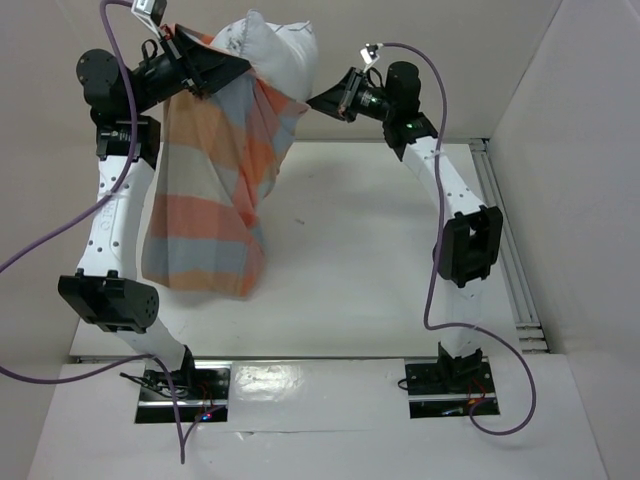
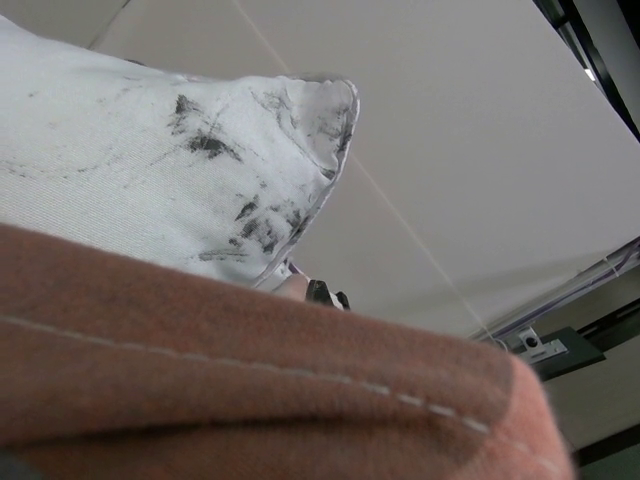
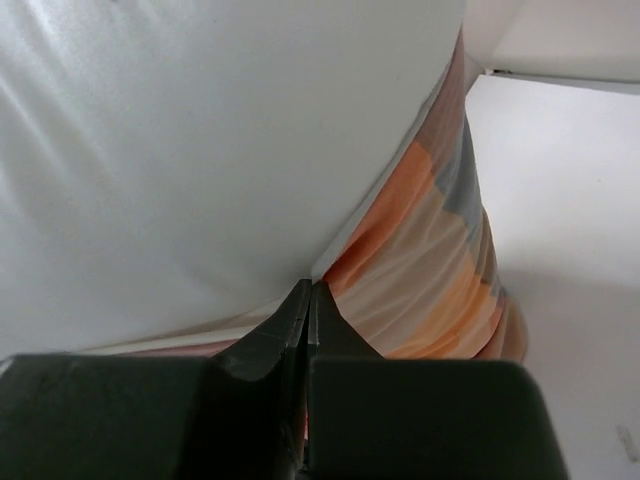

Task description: Put the pillow into the pillowcase

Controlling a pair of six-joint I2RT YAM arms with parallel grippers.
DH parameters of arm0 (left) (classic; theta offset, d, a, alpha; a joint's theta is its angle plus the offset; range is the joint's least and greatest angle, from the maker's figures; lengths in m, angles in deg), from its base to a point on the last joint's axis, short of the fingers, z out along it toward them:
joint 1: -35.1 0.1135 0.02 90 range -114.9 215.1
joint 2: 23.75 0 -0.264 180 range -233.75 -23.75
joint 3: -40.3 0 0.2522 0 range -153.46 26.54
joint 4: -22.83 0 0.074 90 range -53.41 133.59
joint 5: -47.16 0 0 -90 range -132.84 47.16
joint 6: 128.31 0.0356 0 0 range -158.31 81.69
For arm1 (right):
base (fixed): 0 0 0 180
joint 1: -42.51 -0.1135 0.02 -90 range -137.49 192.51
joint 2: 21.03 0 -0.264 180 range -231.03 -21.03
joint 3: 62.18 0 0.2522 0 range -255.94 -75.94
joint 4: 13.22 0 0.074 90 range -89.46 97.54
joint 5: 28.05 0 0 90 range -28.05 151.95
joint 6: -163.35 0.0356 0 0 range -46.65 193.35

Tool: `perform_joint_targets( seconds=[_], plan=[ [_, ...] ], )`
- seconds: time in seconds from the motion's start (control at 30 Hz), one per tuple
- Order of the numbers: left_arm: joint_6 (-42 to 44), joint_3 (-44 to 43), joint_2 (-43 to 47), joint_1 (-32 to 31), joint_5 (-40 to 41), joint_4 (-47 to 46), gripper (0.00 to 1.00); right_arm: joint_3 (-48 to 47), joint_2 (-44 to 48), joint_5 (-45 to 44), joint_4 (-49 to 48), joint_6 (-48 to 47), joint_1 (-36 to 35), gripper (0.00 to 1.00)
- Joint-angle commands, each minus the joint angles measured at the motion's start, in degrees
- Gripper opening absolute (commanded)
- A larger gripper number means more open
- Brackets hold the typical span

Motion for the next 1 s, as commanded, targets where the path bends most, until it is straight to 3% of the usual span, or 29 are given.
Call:
perform_joint_targets(
  seconds=[0.0, 0.13, 0.37, 0.5, 0.63, 0.8, 0.87, 0.97],
  plan=[
    [-0.05, -0.95, 5.39, 0.94, 1.31, -8.27, 0.00, 0.50, 8.79, -1.79, 0.47, -2.28, 0.33, 0.00],
    [-0.05, -0.33, 5.40, 2.44, 0.79, -7.12, 0.00, -3.00, 14.50, -6.80, 4.32, -5.79, 2.70, 0.00],
    [-3.12, -6.12, 2.59, 6.83, 0.79, -8.27, 0.00, -18.04, 19.88, -11.55, 3.11, -6.94, 6.57, 0.00],
    [-4.71, -10.34, 1.54, 8.51, 2.18, -8.88, 0.00, -12.79, 24.97, -11.56, -0.85, -6.32, 6.58, 0.00],
    [-5.32, -8.86, 1.00, 7.11, 2.90, -9.67, 0.00, -4.86, 27.88, -12.26, -0.85, -7.03, 8.06, 0.00],
    [-10.75, -13.59, -4.61, 4.39, 3.51, -14.41, 0.00, -21.35, 23.05, -10.68, -4.44, -4.39, 10.27, 0.00],
    [-9.55, -14.48, -5.15, 2.99, 3.51, -13.37, 0.00, -19.04, 25.48, -10.68, -7.16, -4.91, 10.79, 0.00],
    [-5.85, -8.18, -3.13, 1.13, 3.51, -10.02, 0.00, -2.53, 28.50, -11.47, -8.67, -6.50, 10.79, 0.00]
  ],
)
